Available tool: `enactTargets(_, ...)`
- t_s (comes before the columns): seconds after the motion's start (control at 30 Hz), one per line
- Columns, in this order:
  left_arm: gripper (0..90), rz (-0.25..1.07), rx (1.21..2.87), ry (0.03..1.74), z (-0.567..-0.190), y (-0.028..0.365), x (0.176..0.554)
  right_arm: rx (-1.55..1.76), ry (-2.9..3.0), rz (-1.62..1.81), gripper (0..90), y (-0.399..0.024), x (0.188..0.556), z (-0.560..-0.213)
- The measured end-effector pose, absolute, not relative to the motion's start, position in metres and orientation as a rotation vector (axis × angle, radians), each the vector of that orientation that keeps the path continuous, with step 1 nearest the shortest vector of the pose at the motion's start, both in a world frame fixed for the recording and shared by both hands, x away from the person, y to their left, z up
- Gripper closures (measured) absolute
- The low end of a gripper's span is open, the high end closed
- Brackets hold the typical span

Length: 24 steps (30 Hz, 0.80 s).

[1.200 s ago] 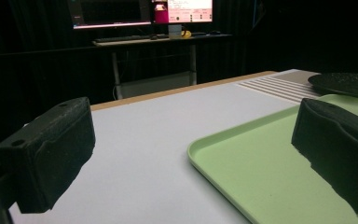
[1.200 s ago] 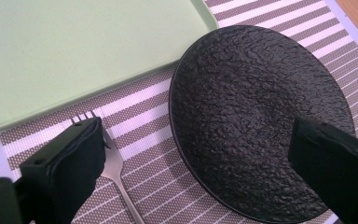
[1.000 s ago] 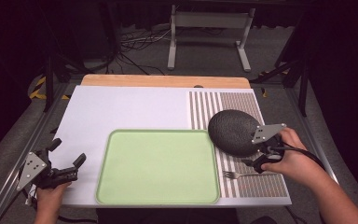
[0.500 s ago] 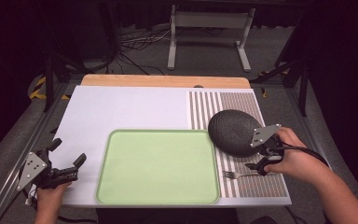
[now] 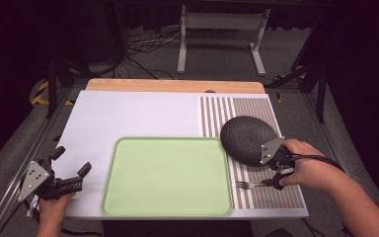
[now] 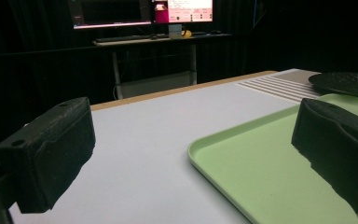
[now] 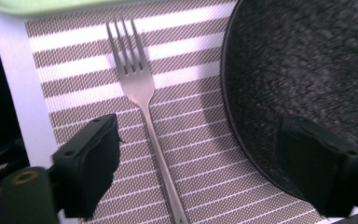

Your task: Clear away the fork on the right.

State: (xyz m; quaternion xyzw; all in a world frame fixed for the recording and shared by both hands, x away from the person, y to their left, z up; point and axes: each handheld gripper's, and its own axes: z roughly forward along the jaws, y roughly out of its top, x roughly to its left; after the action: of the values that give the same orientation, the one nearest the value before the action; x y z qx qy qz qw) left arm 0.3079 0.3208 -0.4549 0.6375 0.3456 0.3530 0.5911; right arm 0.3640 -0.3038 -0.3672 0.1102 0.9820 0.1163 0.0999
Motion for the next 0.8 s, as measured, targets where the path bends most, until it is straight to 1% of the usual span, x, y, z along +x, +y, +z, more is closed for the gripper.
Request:
enactTargets(0.07, 0.1, 0.822, 1.483, 0.803, -0.455, 0.321, 0.308, 0.32, 2.91, 0.334, 15.3, -0.303, 0.364, -0.369)
enactTargets(0.13, 0.1, 0.823, 1.484, 0.804, -0.455, 0.321, 0.308, 0.284, 2.919, 0.317, 19.2, -0.302, 0.364, -0.373)
enactTargets(0.17, 0.1, 0.822, 1.483, 0.805, -0.455, 0.321, 0.308, 0.284, 2.919, 0.317, 19.2, -0.302, 0.364, -0.373)
enactTargets(0.43, 0.1, 0.823, 1.48, 0.807, -0.455, 0.321, 0.308, 0.223, 3.003, 0.207, 29.7, -0.301, 0.366, -0.388)
enactTargets(0.67, 0.1, 0.822, 1.481, 0.806, -0.455, 0.321, 0.308, 0.203, 3.058, 0.088, 40.8, -0.299, 0.364, -0.399)
enactTargets(0.8, 0.2, 0.824, 1.48, 0.807, -0.455, 0.321, 0.308, 0.152, 3.074, 0.021, 50.6, -0.298, 0.365, -0.402)
